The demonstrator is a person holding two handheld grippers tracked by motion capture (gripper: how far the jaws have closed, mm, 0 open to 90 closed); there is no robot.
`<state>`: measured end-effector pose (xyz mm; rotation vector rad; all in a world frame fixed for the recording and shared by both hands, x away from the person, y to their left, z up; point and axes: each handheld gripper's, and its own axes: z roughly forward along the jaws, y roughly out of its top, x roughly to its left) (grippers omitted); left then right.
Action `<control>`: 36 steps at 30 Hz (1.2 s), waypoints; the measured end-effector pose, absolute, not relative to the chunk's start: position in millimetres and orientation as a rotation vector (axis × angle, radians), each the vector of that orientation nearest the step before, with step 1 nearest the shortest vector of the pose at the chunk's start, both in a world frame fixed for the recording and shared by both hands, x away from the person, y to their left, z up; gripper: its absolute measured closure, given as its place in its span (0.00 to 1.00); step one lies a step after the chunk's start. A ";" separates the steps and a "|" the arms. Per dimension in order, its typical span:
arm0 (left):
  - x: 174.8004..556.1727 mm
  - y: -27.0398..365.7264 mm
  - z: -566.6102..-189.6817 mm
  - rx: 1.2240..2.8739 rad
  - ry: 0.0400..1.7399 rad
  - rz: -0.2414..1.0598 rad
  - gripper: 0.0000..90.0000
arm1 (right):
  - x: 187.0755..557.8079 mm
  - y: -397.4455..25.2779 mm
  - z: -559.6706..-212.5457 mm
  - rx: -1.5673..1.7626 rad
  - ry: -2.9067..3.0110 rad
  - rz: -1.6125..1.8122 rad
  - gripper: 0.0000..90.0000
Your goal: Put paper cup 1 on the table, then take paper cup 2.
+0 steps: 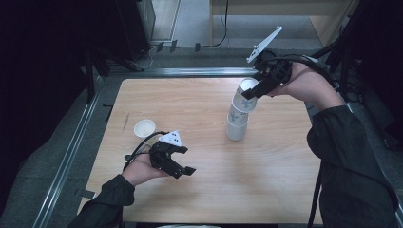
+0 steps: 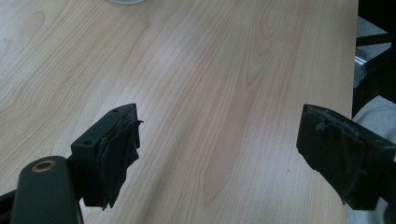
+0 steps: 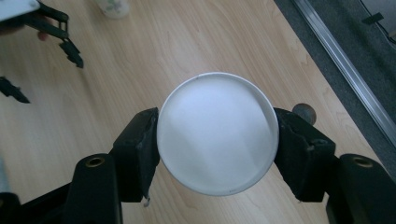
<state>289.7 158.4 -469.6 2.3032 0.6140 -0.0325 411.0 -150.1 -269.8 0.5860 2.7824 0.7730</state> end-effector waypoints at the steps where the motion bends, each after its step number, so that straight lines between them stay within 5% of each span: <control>1: 289.8 158.6 -469.6 2.304 0.615 -0.030 0.15 | 408.5 -150.6 -266.0 0.583 2.785 0.789 0.40; 21: 295.4 169.7 -463.2 2.241 0.651 -0.008 0.15 | 357.7 -158.8 -285.3 0.530 2.864 0.926 0.40; 36: 296.5 177.7 -456.7 2.188 0.647 -0.016 0.15 | 324.6 -135.8 -344.8 0.442 2.895 1.130 0.40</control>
